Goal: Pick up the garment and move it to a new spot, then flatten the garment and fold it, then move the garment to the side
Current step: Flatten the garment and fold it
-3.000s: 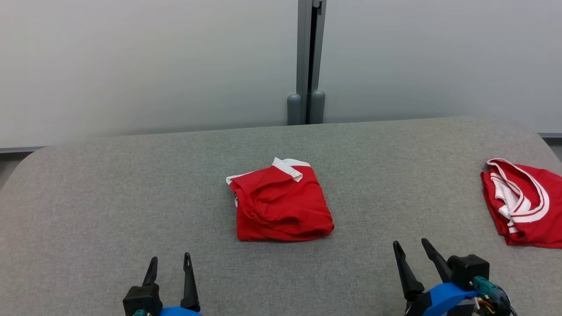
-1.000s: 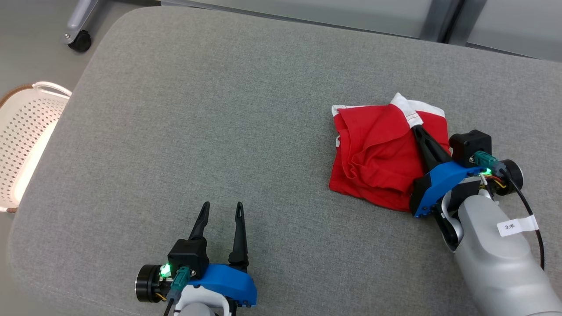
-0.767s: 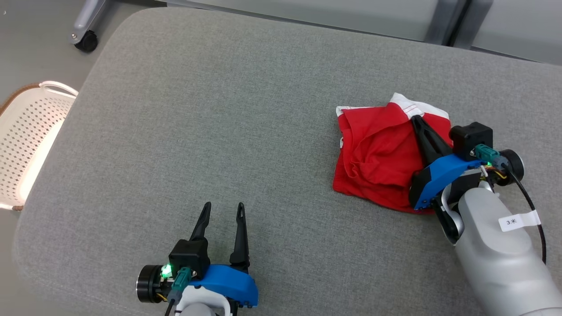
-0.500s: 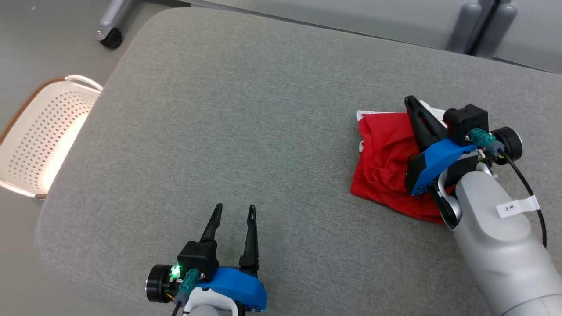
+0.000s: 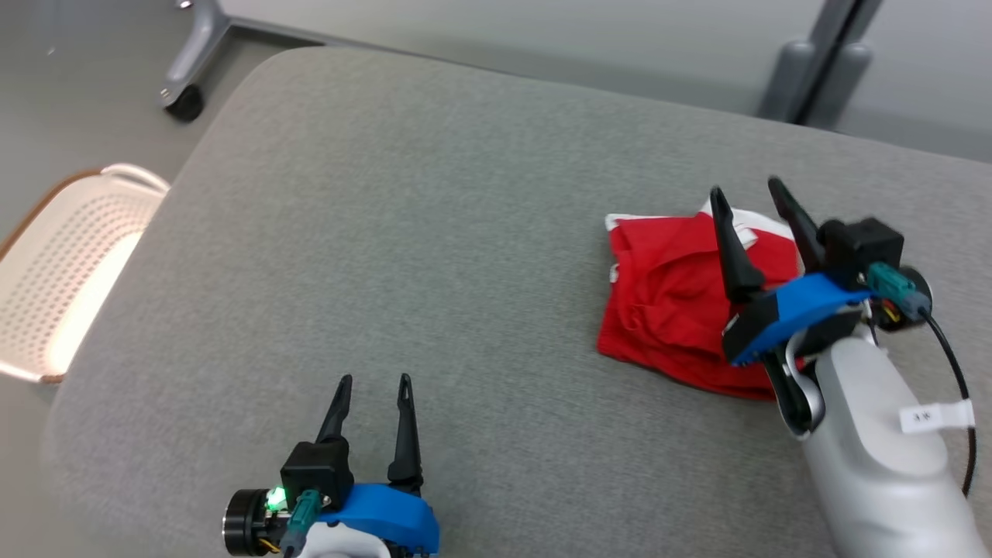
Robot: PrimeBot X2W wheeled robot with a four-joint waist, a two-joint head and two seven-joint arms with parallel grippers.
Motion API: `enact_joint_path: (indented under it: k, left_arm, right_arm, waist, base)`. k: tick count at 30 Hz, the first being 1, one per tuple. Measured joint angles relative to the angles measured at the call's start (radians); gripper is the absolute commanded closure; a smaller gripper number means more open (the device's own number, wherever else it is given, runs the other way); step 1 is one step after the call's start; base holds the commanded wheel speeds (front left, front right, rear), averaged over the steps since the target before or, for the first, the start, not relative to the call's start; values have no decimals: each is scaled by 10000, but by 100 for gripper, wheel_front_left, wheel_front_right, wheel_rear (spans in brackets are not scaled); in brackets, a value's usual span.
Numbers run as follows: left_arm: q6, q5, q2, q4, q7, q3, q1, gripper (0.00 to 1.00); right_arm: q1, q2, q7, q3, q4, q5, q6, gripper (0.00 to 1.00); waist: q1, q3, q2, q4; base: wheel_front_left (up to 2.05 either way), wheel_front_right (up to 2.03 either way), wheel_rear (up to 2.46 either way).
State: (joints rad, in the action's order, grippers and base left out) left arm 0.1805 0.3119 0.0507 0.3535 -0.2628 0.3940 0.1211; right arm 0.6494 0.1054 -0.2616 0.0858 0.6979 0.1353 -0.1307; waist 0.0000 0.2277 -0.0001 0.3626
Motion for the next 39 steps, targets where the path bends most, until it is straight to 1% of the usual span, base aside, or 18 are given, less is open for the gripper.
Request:
enact_joint_path:
  k: [9, 14, 19, 24, 27, 30, 35, 39]
  left_arm:
    - [-132, -654, -8, -29, 0, -995, -174, 0]
    - [-232, -984, -15, 23, 0, -1429, -473, 0]
    - [-288, -1043, -8, 38, 0, -1931, -914, 0]
    - [-408, -1285, -8, 12, 0, -2410, -1269, 0]
    - [-483, -1356, 0, 17, 0, -2533, -1350, 0]
    - [-539, -1369, -10, 17, 0, -2500, -1348, 0]
    - [-577, -1279, 0, -12, 0, -2140, -1217, 0]
    - [-581, -1175, -6, -182, 0, -1620, -720, 0]
  right_arm:
    - [-2233, -211, 4, -853, -993, -221, 0, 0]
    - [-3335, -385, 2, -1099, -1139, -334, 0, 0]
    - [-4236, -522, 2, -1404, -1179, -301, 0, 0]
    - [-4628, -535, 2, -1126, -1195, 12, 0, 0]
    - [-4705, -545, 2, -1099, -1177, 92, 0, 0]
    - [-4701, -541, 2, -1053, -1162, 136, 0, 0]
    - [-4487, -552, 2, -640, -1009, 247, 0, 0]
    - [-3442, -541, 2, -336, -761, -12, 0, 0]
  waist:
    - [0, -644, 0, -1571]
    - [-1, -1197, -1, -2411]
    - [-2, -1759, -1, -3149]
    - [-2, -2144, -1, -3762]
    - [-2, -2277, -1, -3937]
    - [-1, -2248, -1, -3891]
    - [-1, -2077, 0, -3554]
    - [2, -1652, 1, -3158]
  base:
    - [0, 0, 0]
    - [0, 0, 0]
    - [0, 0, 0]
    - [0, 0, 0]
    - [0, 0, 0]
    - [0, 0, 0]
    - [0, 0, 0]
    - [0, 0, 0]
